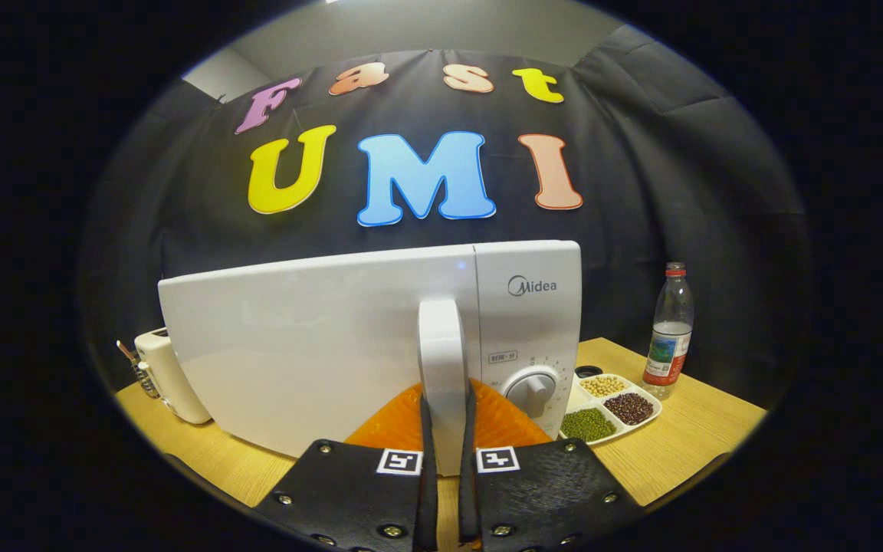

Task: Open the microwave, put the food inside, and close the microwave door.

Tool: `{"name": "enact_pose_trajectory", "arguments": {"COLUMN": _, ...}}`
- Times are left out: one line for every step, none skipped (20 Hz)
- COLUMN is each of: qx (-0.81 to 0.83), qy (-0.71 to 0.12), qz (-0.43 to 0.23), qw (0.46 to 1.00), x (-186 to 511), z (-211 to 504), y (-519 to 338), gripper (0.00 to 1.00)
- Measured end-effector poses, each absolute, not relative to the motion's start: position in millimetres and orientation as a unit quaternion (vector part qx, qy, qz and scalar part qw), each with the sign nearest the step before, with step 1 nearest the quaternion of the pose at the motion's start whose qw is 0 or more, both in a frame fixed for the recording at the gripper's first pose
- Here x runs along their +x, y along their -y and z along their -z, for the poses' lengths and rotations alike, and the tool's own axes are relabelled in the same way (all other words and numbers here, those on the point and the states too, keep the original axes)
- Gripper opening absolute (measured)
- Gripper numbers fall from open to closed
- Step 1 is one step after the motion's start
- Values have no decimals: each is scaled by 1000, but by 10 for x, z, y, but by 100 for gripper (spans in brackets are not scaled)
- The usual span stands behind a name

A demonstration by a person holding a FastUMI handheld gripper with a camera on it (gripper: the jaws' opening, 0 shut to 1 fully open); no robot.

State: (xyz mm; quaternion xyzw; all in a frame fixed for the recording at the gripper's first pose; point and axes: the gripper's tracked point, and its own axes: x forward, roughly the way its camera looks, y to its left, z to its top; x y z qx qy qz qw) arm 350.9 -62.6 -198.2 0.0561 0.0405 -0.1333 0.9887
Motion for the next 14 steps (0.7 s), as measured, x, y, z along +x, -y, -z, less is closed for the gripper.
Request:
{"name": "enact_pose_trajectory", "arguments": {"qx": 30, "qy": -40, "qz": 132, "qw": 990, "x": 3389, "z": 1997, "y": 549, "gripper": 11}}
{"name": "enact_pose_trajectory", "arguments": {"qx": 9, "qy": -30, "qz": 130, "qw": 991, "x": 3247, "z": 1957, "y": 498, "gripper": 11}}
{"name": "enact_pose_trajectory", "arguments": {"qx": 1, "qy": -31, "qz": 120, "qw": 992, "x": 3133, "z": 1960, "y": 406, "gripper": 11}}
{"name": "enact_pose_trajectory", "arguments": {"qx": 4, "qy": -29, "qz": 108, "qw": 994, "x": 3004, "z": 1989, "y": 329, "gripper": 11}}
{"name": "enact_pose_trajectory", "arguments": {"qx": 9, "qy": -30, "qz": 95, "qw": 995, "x": 2890, "z": 1985, "y": 249, "gripper": 11}}
{"name": "enact_pose_trajectory", "arguments": {"qx": 11, "qy": -30, "qz": 83, "qw": 996, "x": 2782, "z": 1984, "y": 163, "gripper": 11}}
{"name": "enact_pose_trajectory", "arguments": {"qx": 7, "qy": -32, "qz": 75, "qw": 997, "x": 2700, "z": 1982, "y": 92, "gripper": 11}}
{"name": "enact_pose_trajectory", "arguments": {"qx": 6, "qy": -31, "qz": 69, "qw": 997, "x": 2628, "z": 1973, "y": 34, "gripper": 11}}
{"name": "enact_pose_trajectory", "arguments": {"qx": 9, "qy": -31, "qz": 64, "qw": 997, "x": 2557, "z": 1972, "y": -29, "gripper": 11}}
{"name": "enact_pose_trajectory", "arguments": {"qx": 12, "qy": -31, "qz": 59, "qw": 998, "x": 2494, "z": 1976, "y": -98, "gripper": 11}}
{"name": "enact_pose_trajectory", "arguments": {"qx": 15, "qy": -32, "qz": 56, "qw": 998, "x": 2434, "z": 1975, "y": -170, "gripper": 11}}
{"name": "enact_pose_trajectory", "arguments": {"qx": 17, "qy": -32, "qz": 50, "qw": 998, "x": 2368, "z": 1981, "y": -235, "gripper": 11}}
{"name": "enact_pose_trajectory", "arguments": {"qx": 22, "qy": -31, "qz": 44, "qw": 998, "x": 2302, "z": 1968, "y": -318, "gripper": 11}}
{"name": "enact_pose_trajectory", "arguments": {"qx": 23, "qy": -31, "qz": 36, "qw": 999, "x": 2238, "z": 1973, "y": -410, "gripper": 11}}
